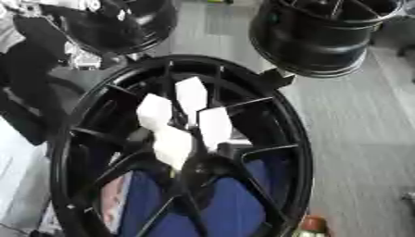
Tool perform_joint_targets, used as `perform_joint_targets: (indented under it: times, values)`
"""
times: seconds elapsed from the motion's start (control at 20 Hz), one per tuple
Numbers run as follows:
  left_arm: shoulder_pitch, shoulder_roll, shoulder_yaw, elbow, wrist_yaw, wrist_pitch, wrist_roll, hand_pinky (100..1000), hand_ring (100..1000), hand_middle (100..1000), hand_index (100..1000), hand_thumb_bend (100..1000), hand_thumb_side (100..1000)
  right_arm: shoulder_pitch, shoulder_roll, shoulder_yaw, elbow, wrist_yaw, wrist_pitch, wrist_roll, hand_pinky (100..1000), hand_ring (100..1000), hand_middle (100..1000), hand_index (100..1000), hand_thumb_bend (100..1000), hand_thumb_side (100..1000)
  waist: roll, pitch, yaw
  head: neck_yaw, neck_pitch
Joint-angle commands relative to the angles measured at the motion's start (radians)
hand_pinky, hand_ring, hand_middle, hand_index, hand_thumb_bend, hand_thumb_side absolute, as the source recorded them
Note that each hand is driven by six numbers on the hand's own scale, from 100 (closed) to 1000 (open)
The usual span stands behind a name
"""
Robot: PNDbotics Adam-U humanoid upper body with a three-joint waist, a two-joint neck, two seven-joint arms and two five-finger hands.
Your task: Pull the pin out of the wheel hub.
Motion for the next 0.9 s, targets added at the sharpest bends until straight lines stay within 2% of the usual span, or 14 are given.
perform_joint_targets:
  times: [0.05, 0.25, 0.3, 0.4, 0.7, 0.9]
  values:
    - [-0.015, 0.031, 0.011, -0.018, 0.014, -0.037, -0.049, 749, 749, 697, 858, 167, 561, -0.005, -0.018, -0.008, -0.006, -0.005, 0.004, -0.012, 865, 752, 670, 772, 100, 100, 0.003, -0.016, 0.0, -0.001, 0.006]
    - [-0.012, 0.035, 0.01, -0.028, 0.019, -0.012, -0.029, 744, 743, 691, 854, 142, 569, 0.0, -0.013, -0.009, -0.006, -0.005, 0.006, -0.014, 865, 750, 669, 772, 100, 100, 0.003, -0.02, 0.0, -0.006, 0.012]
    - [-0.012, 0.036, 0.009, -0.03, 0.02, -0.003, -0.023, 744, 744, 693, 854, 163, 593, 0.002, -0.012, -0.009, -0.006, -0.005, 0.006, -0.014, 865, 750, 668, 772, 100, 100, 0.003, -0.021, 0.001, -0.007, 0.013]
    - [-0.011, 0.038, 0.006, -0.039, 0.023, 0.019, -0.007, 744, 743, 689, 855, 130, 575, 0.005, -0.01, -0.01, -0.006, -0.004, 0.008, -0.014, 865, 750, 668, 772, 100, 100, 0.004, -0.022, 0.002, -0.009, 0.016]
    - [-0.02, 0.033, -0.017, -0.057, 0.025, 0.106, 0.05, 745, 745, 694, 861, 130, 596, 0.011, -0.004, -0.013, -0.006, -0.007, 0.01, -0.022, 866, 748, 667, 771, 100, 100, 0.005, -0.027, 0.004, -0.014, 0.018]
    - [-0.041, 0.005, -0.057, -0.049, 0.016, 0.187, 0.066, 743, 745, 693, 863, 140, 602, 0.018, 0.0, -0.014, -0.006, -0.009, 0.015, -0.027, 866, 748, 666, 771, 100, 100, 0.005, -0.036, 0.007, -0.017, 0.028]
